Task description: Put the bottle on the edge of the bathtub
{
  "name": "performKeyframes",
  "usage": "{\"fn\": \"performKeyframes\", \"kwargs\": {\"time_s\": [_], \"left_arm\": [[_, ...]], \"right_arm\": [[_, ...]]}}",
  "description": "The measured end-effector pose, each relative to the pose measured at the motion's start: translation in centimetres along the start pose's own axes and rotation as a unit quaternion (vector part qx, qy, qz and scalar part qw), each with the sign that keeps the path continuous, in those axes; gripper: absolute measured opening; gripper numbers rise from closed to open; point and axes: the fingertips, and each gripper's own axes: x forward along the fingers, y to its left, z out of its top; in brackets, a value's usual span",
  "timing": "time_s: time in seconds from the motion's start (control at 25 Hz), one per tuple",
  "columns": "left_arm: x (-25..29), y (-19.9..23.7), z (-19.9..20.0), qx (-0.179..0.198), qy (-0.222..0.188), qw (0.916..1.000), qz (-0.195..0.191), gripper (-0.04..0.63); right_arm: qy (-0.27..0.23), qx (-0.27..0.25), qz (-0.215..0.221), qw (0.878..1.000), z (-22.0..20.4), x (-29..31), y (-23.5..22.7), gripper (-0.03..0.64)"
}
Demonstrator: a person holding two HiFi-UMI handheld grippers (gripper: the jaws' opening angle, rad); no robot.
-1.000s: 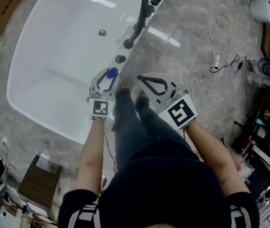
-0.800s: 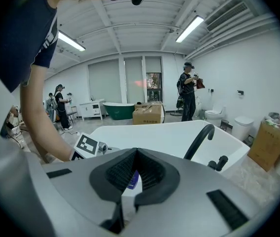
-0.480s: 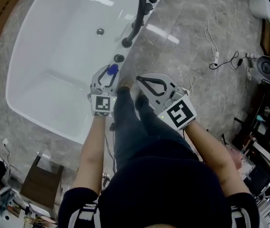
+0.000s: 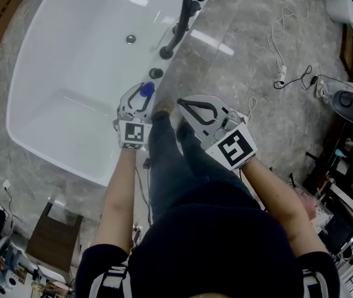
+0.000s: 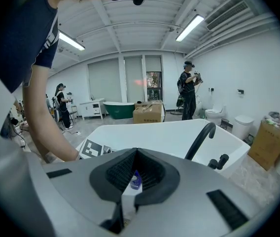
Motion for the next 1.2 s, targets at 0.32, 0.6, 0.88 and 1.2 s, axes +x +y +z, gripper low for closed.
{"fn": "performKeyframes", "kwargs": {"time_s": [0.32,0.6,0.88,1.2], "left_arm": [[-0.4,0.0,0.0,-0.005,0.005,1.0000,-0.003,0.152],[-0.7,-0.3,-1.0,-0.023,0.031,0.9991,-0.020,0.152],[-1.2,-0.6,-3.2,-0.053,0.076,0.9951,-0.035,0.160],[-3.7,-0.3,-3.9,-0.086,0.104,0.9905,-0.028,0.161]], "right_arm": [[-0.001,-0.002,0.000,1.000,0.1,0.1,0.1,0.017],[-0.005,-0.005,-0.009,1.000,0.7,-0.4,0.3,0.017],[-0.017,-0.008,-0.026,0.999,1.8,-1.1,0.4,0.017],[-0.033,-0.007,-0.056,0.998,2.3,-2.2,-0.2,0.017]]}}
